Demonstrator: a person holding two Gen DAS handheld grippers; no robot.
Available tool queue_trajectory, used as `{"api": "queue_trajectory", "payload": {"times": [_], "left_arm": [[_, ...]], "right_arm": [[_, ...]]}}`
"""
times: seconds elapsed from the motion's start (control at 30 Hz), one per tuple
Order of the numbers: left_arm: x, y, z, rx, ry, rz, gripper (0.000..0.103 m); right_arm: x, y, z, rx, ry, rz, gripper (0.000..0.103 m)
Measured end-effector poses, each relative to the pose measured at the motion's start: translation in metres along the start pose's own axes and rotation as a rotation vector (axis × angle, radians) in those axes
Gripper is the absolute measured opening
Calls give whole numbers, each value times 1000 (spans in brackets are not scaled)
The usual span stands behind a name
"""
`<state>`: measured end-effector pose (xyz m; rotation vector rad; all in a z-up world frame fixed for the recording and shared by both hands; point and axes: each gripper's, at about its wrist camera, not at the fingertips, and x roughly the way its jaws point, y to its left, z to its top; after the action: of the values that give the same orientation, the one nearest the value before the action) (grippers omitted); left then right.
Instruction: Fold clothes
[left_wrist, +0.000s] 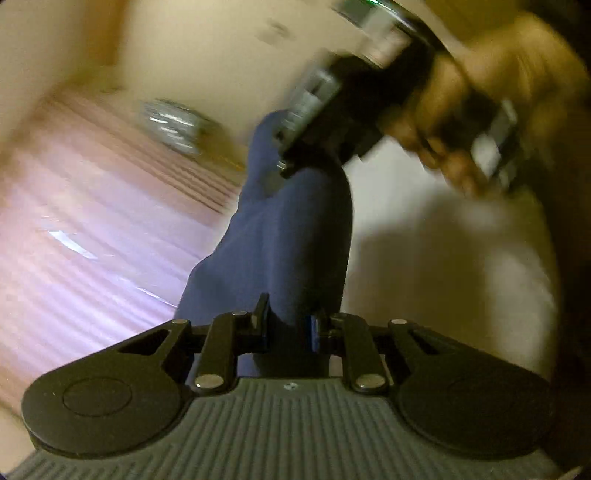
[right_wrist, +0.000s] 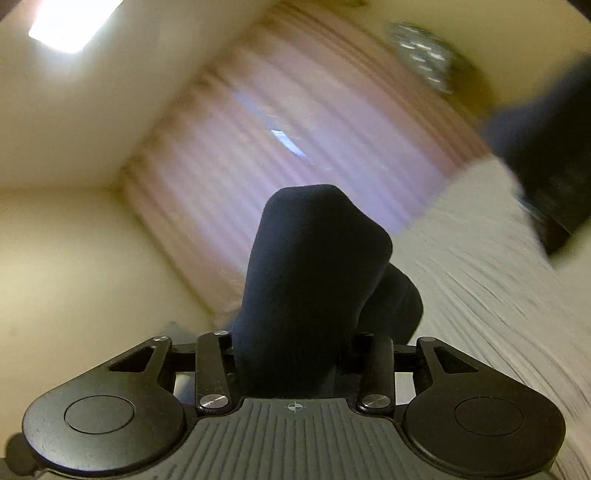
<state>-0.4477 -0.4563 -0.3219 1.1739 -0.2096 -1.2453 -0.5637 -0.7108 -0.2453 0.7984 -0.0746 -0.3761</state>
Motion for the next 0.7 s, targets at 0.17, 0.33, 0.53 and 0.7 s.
{"api": "queue_trajectory", "payload": {"times": [0.17,0.33,0.53,0.7], "left_arm": [[5,-88,-32,38,46,-61,18],[3,-104,-35,-1,27,1,18],[7,-115,-33,80,15,23,19],[13,-113,-32,128,10,16,19]], "right_arm": [[-34,-62,-59,47,195,-174,67],[-81,-66,-43,-77,209,-185,83],[-88,-65,-27,61,240,-212,93],[-57,-71,-21,152,309,-207,94]]}}
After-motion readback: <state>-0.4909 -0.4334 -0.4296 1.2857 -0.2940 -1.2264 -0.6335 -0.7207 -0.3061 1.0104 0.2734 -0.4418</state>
